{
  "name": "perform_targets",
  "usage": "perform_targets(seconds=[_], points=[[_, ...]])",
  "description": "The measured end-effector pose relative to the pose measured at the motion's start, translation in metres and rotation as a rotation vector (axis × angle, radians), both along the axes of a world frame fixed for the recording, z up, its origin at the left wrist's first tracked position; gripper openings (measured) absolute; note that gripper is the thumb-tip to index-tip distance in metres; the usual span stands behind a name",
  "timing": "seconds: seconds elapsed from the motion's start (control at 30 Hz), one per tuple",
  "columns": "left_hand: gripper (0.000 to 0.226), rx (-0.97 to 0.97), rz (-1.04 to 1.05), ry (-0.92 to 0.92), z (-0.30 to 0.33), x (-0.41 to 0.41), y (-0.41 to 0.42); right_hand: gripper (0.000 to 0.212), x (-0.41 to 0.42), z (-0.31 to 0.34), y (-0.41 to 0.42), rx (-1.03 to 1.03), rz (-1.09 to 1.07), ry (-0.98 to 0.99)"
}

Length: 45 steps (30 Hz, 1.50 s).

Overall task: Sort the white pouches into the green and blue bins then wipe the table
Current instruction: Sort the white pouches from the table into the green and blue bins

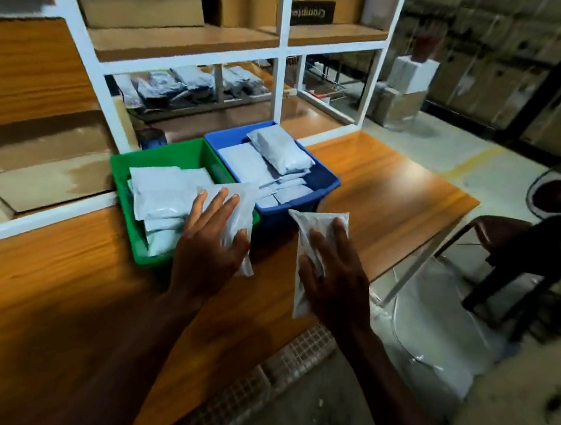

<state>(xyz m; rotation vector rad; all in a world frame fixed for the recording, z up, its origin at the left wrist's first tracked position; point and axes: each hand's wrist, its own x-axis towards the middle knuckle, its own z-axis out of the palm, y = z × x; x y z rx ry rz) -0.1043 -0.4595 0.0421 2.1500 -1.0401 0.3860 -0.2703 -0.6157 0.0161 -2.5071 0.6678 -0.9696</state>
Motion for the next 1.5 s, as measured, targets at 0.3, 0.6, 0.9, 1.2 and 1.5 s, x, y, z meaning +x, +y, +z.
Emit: perform_targets(seconds=[0.3, 0.6, 0.9, 1.2, 1.5], points=[[0.059, -0.188, 0.258, 0.014, 0.012, 0.051, -0.078, 0.043, 0.143, 0.029, -0.099, -0.044, 0.256, -0.096], [0.063, -0.098, 0.575, -0.009, 0.029, 0.085, -0.093, 0.047, 0.311, 0.053, -0.114, -0.009, 0.446, 0.340], [0.061, -0.105, 0.705, -0.037, 0.013, 0.074, -0.098, 0.065, 0.347, -0.001, -0.116, -0.261, 0.457, 0.728], [0.064, -0.044, 0.671, 0.016, 0.025, 0.092, -0.167, 0.059, 0.296, 0.047, -0.180, -0.077, 0.465, 0.454], [0.059, 0.182, 0.502, 0.252, 0.010, 0.170, -0.307, 0.057, 0.207, 0.011, -0.264, 0.152, 0.342, 0.453]])
